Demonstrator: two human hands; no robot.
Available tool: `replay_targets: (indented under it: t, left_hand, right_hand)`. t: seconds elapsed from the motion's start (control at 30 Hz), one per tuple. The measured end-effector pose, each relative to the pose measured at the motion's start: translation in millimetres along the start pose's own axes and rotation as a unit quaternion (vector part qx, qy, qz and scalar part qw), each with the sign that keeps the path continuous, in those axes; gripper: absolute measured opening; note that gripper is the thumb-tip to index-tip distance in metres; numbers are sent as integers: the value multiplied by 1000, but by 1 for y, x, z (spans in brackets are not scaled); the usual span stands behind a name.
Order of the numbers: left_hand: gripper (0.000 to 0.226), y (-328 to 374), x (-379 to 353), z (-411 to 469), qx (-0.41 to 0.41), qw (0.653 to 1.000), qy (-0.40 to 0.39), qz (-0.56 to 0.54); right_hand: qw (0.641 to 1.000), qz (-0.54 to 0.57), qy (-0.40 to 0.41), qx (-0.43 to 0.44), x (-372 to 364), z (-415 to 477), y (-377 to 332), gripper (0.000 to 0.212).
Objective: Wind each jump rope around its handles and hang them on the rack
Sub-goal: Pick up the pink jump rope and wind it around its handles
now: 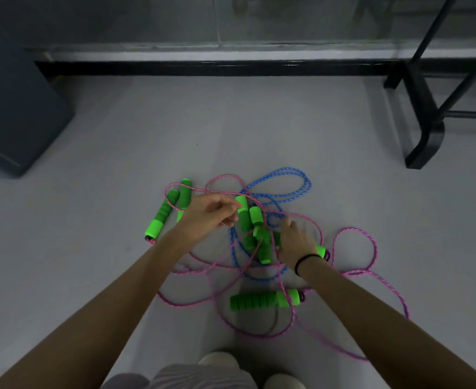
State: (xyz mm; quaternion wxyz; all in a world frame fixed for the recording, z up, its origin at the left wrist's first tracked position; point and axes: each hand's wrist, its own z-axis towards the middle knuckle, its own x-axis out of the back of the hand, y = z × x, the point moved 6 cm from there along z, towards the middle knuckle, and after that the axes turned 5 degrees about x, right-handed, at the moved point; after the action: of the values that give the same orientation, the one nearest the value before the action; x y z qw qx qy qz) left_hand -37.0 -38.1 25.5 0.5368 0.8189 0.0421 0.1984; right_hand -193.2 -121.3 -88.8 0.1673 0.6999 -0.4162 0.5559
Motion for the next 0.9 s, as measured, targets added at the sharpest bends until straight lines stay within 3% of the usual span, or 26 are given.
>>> replay_targets:
  t: [0.1,0.27,0.37,0.5,0.67,0.9]
  left_hand:
    - [18,2,-3,0,2,1000,-8,-7]
    - [14,-5,-7,2,13,1000,-18,-3]
    - [12,-13,-14,1,35,998,-42,2]
    - [14,-15,-18,1,35,998,-50,13]
    - [18,-15,-21,2,41,998,-55,7]
    - [20,-10,-28,1,47,997,-68,-15]
  right_hand:
    - [999,-27,-4,21,7,-8,-9,39]
    - [973,-103,-193,76,-33,-26,-32,49]
    - [935,-178,-287,105,-45,-32,-41,55]
    - [941,-209,-225,139,-49,-40,-55,31]
    - [938,-226,-205,164,-51,-55,-53,28]
    - [936,-258,-238,16,-10,-38,7,37]
